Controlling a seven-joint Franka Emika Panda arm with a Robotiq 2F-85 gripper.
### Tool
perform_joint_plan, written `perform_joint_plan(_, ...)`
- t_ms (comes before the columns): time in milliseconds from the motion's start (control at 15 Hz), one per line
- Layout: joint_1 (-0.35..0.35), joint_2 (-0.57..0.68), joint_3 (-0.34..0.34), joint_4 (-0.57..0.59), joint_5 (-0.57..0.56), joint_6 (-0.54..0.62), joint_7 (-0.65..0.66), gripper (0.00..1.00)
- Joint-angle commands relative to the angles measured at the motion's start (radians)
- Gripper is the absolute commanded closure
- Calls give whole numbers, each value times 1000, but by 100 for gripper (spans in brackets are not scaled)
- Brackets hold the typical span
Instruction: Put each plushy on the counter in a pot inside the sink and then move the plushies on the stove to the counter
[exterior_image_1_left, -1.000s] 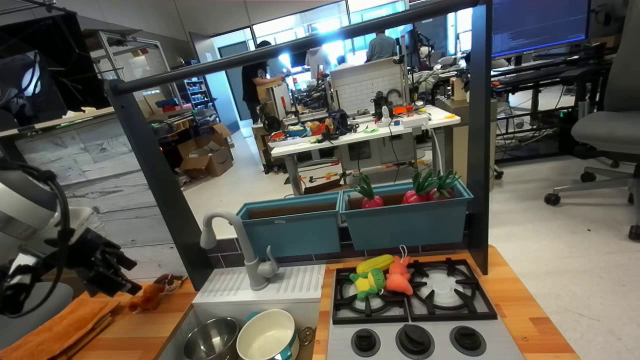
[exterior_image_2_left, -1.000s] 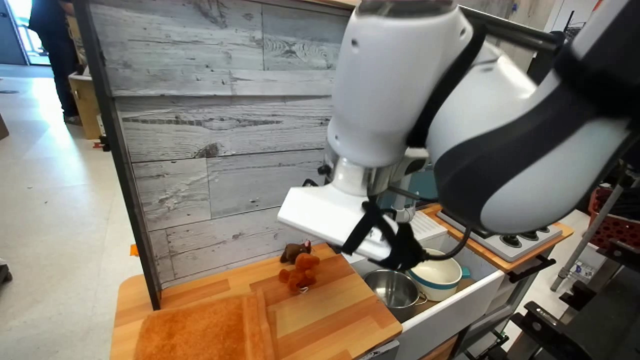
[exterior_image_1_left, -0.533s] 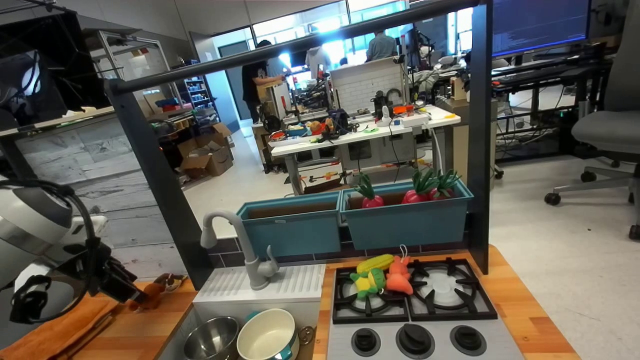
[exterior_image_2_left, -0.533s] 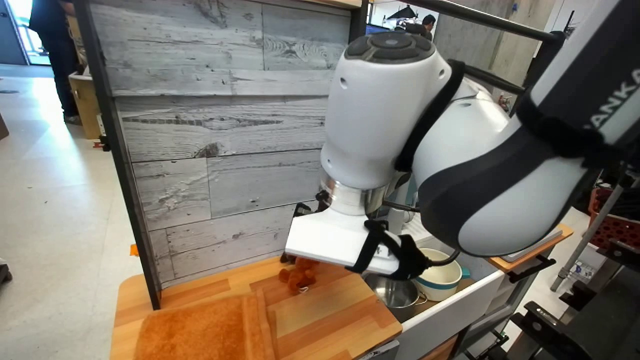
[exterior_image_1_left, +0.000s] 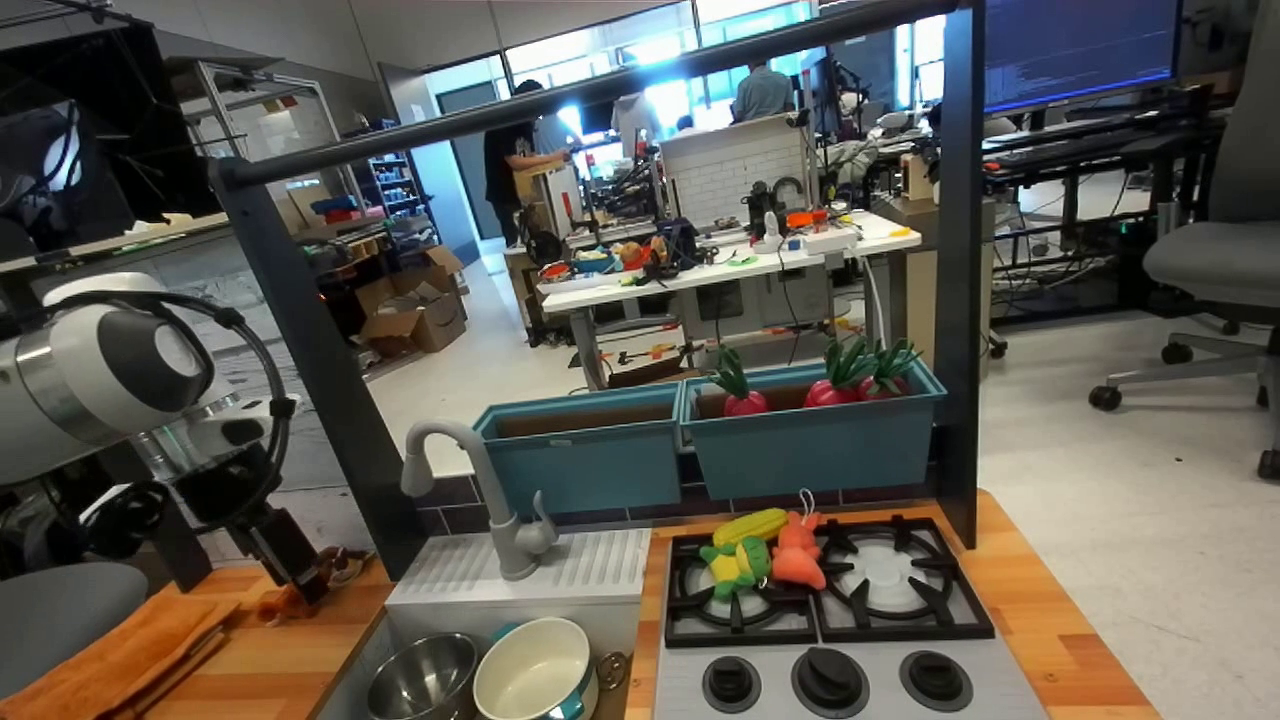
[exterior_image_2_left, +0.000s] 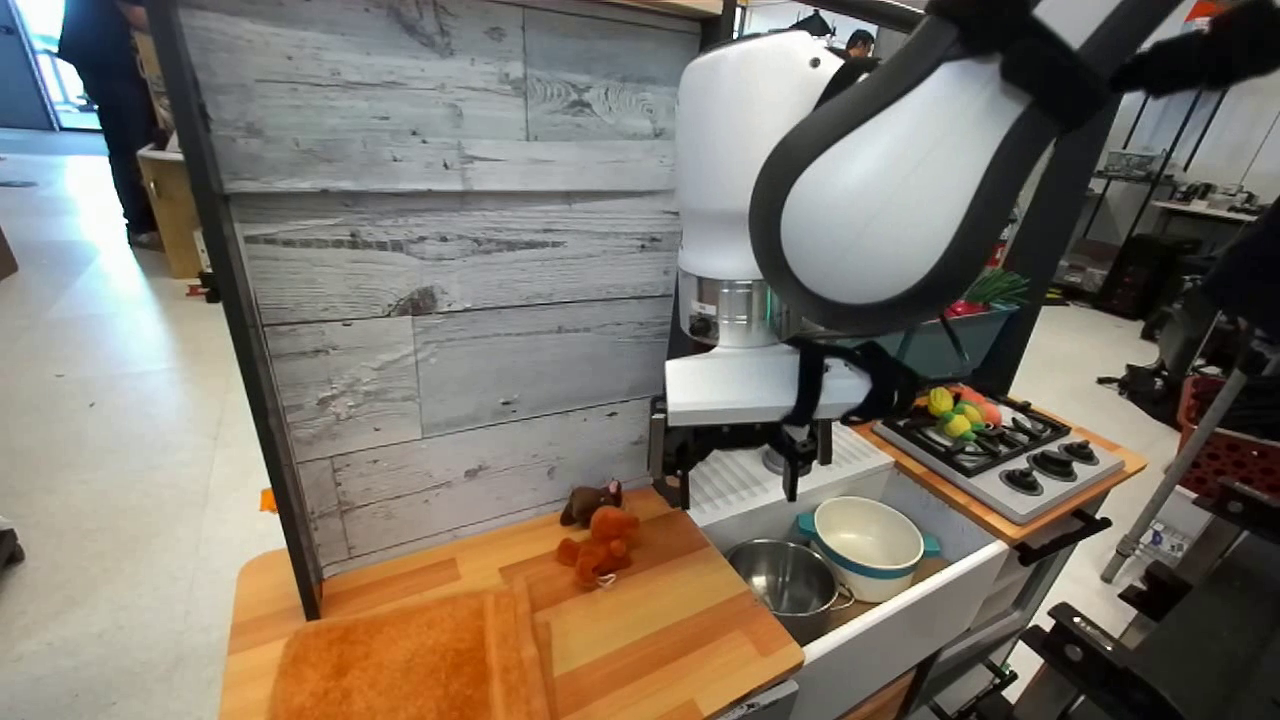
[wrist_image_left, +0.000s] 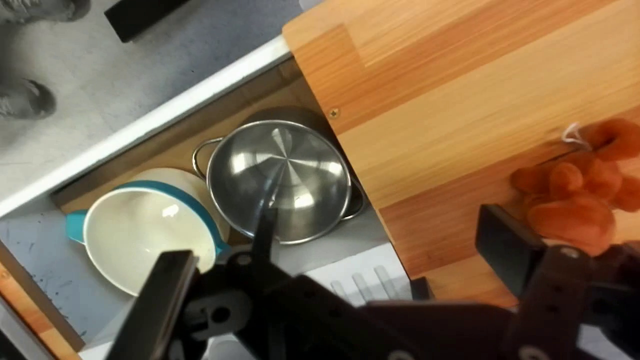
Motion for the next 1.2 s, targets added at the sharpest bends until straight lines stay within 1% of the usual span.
perform_joint_plan(0, 14, 43, -37, 74, 58, 41, -254, 0)
perform_joint_plan(67, 27, 45, -50, 78, 91, 41, -256, 0)
perform_joint_plan(133, 54, 17, -77, 45, 116, 29, -234, 0)
perform_joint_plan(200, 56, 25, -83, 53, 131, 36, -261, 0)
perform_joint_plan(333, 59, 33, -87, 60, 134, 39, -274, 0)
perform_joint_plan(400, 76, 39, -106, 61, 140, 80, -242, 0)
perform_joint_plan(467, 59, 51, -84, 64, 171, 128, -283, 0)
perform_joint_plan(533, 65, 61, -85, 65, 194, 198, -285, 0)
perform_joint_plan(667, 61, 100, -59, 83, 263, 331, -324, 0)
perform_joint_plan(800, 61, 141, -37, 108, 330, 379, -379, 0)
perform_joint_plan(933, 55, 174, -12, 134, 402, 359, -428, 0)
perform_joint_plan(1133, 67, 219, -14, 178, 479, 341, -468, 0)
